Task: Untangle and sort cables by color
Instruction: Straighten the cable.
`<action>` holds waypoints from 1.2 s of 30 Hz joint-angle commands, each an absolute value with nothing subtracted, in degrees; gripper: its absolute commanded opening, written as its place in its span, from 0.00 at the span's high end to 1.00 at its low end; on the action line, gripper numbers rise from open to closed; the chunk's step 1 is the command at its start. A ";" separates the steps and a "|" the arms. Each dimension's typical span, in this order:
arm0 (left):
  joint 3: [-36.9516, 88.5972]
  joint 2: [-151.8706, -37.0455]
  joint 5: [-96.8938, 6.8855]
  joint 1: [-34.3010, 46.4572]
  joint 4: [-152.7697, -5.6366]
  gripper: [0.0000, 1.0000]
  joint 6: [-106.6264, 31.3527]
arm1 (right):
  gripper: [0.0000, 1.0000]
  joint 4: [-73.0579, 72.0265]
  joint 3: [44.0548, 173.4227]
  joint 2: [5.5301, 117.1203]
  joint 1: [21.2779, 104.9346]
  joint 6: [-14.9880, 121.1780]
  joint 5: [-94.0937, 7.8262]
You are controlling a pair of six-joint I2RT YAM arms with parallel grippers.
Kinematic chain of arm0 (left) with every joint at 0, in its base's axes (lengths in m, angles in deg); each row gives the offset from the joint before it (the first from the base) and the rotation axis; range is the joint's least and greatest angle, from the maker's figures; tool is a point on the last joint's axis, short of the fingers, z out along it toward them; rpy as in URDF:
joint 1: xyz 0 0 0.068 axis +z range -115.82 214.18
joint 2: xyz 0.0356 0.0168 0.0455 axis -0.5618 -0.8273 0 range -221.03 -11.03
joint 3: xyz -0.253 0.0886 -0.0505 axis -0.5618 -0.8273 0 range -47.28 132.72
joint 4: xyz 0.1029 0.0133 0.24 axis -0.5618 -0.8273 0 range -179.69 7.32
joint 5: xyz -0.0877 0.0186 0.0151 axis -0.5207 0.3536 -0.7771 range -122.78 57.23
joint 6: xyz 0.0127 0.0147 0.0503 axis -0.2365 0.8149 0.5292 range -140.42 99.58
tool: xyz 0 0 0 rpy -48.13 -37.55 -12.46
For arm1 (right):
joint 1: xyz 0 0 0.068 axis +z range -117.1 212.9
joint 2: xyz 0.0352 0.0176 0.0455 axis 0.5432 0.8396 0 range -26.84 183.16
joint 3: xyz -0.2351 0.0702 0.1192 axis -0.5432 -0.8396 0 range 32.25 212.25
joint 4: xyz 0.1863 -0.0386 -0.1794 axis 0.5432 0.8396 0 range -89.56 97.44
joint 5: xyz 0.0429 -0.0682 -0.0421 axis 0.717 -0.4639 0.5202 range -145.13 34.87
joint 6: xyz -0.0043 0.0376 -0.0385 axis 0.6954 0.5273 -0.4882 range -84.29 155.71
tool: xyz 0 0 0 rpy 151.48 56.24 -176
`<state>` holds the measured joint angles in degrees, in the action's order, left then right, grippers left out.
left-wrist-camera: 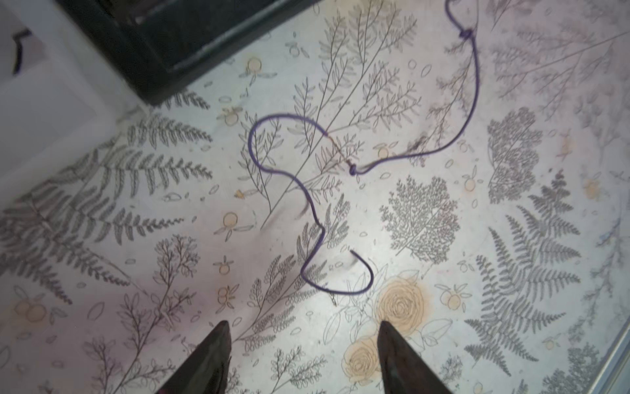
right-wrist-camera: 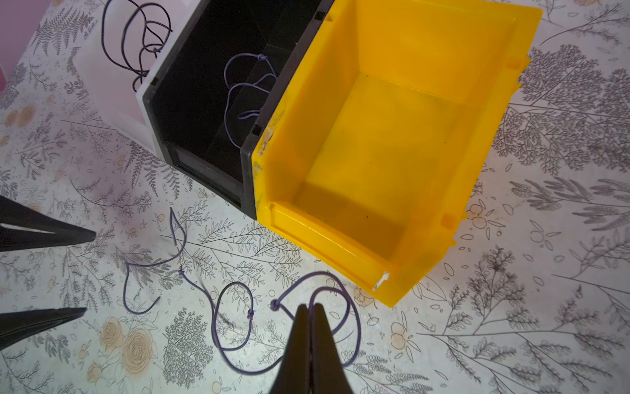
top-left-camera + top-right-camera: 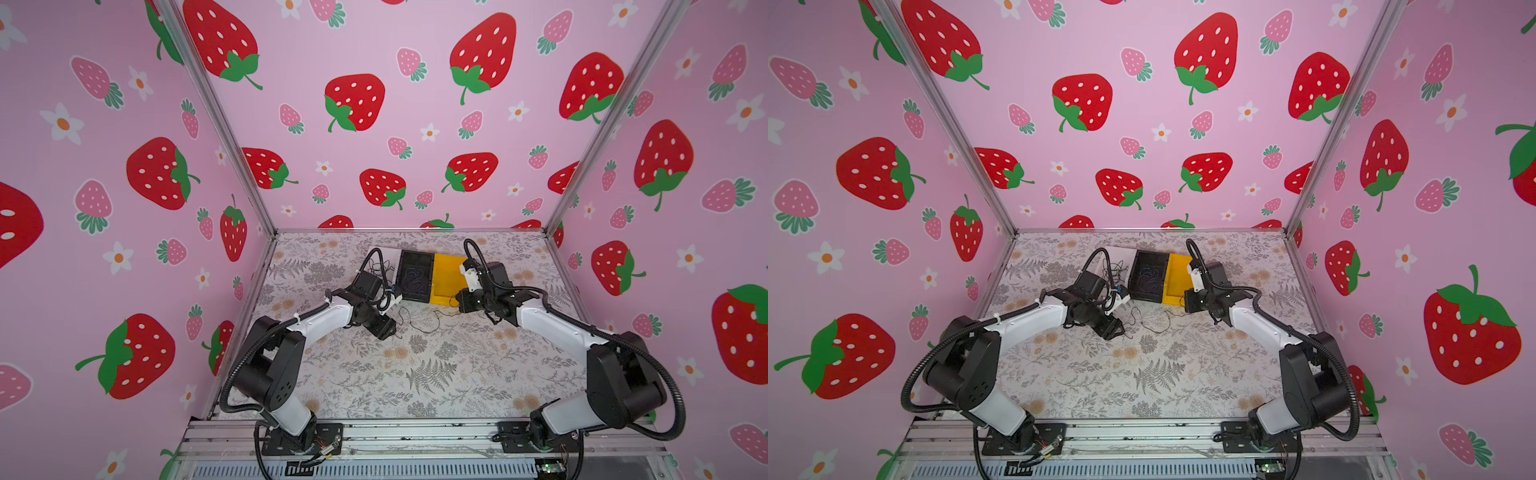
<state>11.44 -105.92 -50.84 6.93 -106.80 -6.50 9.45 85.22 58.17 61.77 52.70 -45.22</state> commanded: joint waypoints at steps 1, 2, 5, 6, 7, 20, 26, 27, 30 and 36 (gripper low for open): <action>15.44 -108.33 -54.32 6.85 -109.48 0.31 -4.48 | 1.00 9.11 84.98 58.23 61.64 53.38 -44.51; 16.28 -109.17 -54.67 6.84 -110.33 0.32 -3.98 | 1.00 9.06 84.98 58.27 61.64 53.31 -44.54; 18.21 -111.31 -54.97 6.74 -113.03 0.35 -2.86 | 1.00 9.25 85.20 58.49 61.64 53.07 -44.59; 18.52 -111.72 -55.10 6.76 -113.65 0.36 -2.43 | 1.00 9.24 85.32 58.50 61.57 52.96 -44.59; 18.68 -111.97 -55.05 6.76 -113.85 0.36 -2.21 | 1.00 9.30 85.49 58.52 61.54 52.82 -44.62; 26.34 -119.91 -50.69 4.25 -118.89 0.42 -1.79 | 1.00 9.66 86.65 58.33 61.38 52.48 -44.51; 27.60 -121.20 -49.85 4.21 -120.07 0.66 -1.17 | 1.00 10.37 86.87 56.96 60.71 52.06 -45.48; 26.99 -120.55 -49.45 4.21 -119.66 0.75 -1.06 | 1.00 10.33 86.76 56.31 60.06 52.14 -45.38; 24.99 -117.11 -46.11 4.29 -118.68 1.00 -0.62 | 1.00 9.58 86.31 53.49 56.51 52.66 -44.12; 18.11 -101.94 -39.34 9.38 -112.97 1.00 -1.06 | 1.00 8.39 85.82 46.51 46.08 52.99 -41.47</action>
